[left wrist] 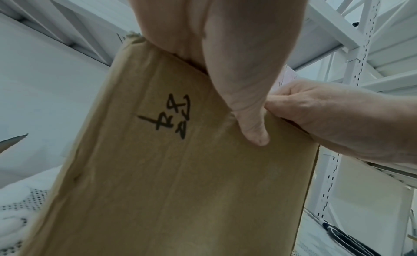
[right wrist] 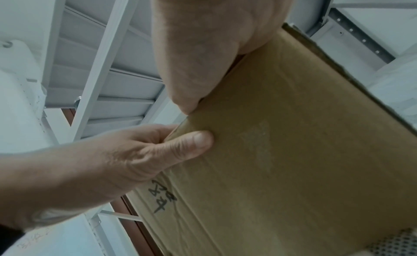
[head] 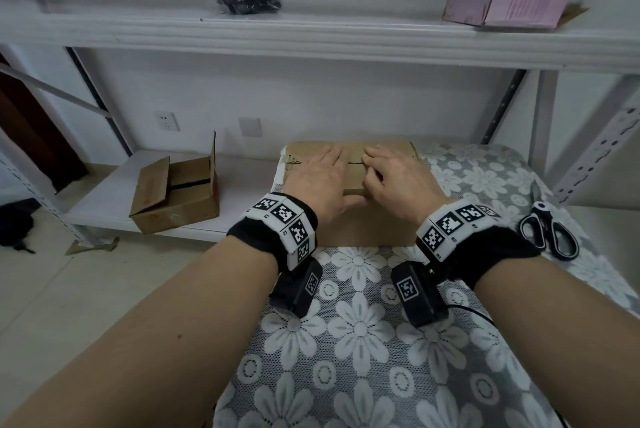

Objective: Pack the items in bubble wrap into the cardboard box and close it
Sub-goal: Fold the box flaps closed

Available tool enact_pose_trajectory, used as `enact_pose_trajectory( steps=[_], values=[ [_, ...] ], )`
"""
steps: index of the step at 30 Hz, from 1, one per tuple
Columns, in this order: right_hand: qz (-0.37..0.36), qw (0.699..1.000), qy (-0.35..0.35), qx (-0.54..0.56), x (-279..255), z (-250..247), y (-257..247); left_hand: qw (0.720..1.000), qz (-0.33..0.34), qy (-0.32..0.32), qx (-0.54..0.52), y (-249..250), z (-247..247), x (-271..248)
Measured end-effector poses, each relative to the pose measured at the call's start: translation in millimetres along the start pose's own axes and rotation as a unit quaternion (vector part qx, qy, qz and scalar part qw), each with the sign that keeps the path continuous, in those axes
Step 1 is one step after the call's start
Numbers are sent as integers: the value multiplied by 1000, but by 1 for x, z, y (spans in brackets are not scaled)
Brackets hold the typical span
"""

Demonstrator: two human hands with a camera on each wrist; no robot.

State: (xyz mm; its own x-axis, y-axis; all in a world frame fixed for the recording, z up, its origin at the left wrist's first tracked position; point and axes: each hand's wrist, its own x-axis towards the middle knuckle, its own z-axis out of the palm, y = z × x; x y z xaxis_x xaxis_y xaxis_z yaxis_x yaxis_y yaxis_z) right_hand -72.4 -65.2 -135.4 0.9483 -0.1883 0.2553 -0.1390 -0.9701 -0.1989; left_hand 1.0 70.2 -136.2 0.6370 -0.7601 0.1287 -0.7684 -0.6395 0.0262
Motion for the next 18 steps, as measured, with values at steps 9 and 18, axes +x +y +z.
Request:
enact_pose_trajectory(
  steps=[9, 18],
  values=[
    [-13, 999, 1, -45, -9, -2, -5, 999, -21, -23, 21, 6, -4, -5],
    [38, 997, -50, -38, -34, -21, -11, 999, -29, -16, -9, 16, -27, -12]
  ],
)
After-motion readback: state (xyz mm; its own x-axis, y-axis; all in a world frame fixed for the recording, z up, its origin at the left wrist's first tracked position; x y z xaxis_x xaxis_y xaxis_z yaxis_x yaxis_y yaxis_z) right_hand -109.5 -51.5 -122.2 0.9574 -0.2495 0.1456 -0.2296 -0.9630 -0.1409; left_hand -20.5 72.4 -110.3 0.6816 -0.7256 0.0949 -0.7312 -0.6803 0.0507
